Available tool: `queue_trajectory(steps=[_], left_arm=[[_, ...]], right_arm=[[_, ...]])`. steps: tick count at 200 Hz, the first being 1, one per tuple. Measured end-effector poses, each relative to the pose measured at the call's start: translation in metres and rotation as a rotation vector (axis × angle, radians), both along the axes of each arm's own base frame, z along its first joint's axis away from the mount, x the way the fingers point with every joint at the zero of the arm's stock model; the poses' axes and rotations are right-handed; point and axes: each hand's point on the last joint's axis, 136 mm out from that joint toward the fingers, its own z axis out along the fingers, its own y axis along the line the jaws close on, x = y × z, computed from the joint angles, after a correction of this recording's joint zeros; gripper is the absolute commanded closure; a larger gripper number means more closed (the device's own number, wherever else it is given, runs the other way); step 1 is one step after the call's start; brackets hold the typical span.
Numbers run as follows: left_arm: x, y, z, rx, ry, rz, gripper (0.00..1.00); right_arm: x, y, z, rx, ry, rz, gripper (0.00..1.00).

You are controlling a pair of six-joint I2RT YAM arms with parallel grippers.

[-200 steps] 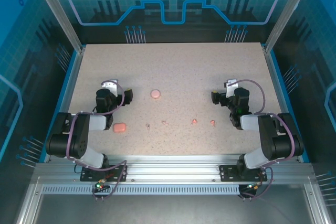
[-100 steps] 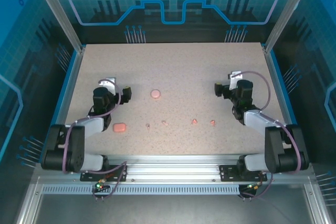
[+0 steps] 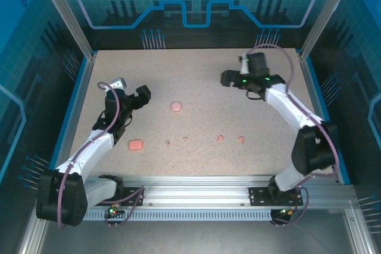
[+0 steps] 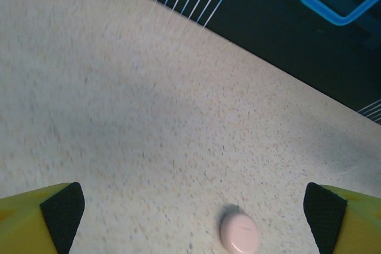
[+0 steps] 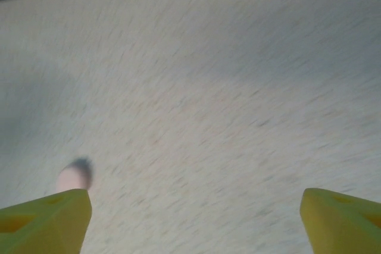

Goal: Insert wireless bluetooth earbuds into charging case

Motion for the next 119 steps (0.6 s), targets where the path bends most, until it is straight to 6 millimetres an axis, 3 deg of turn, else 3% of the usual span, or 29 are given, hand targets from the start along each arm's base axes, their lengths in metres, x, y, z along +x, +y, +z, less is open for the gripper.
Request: queue_trajectory(steps=[26, 53, 79, 119], left_arm=[[-0.007, -0.005, -0.015, -0.121, 0.072, 0.054, 0.01], [-0.011, -0.002, -0.029, -0.189, 0.14, 0.121, 0.01], [-0.014, 0.007, -0.033, -0.209, 0.161, 0.185, 0.01], [-0.007, 0.032, -0.023, -0.243, 0.152, 0.276, 0.01]], right_arm=[[-0.016, 0.079, -0.025, -0.021, 0.17, 0.093, 0.09], [-0.038, 0.14, -0.054, -0.089, 0.292, 0.138, 0.09], [-0.05, 0.171, -0.077, -0.156, 0.364, 0.139, 0.09], [-0.043, 0.194, -0.096, -0.228, 0.39, 0.101, 0.09]])
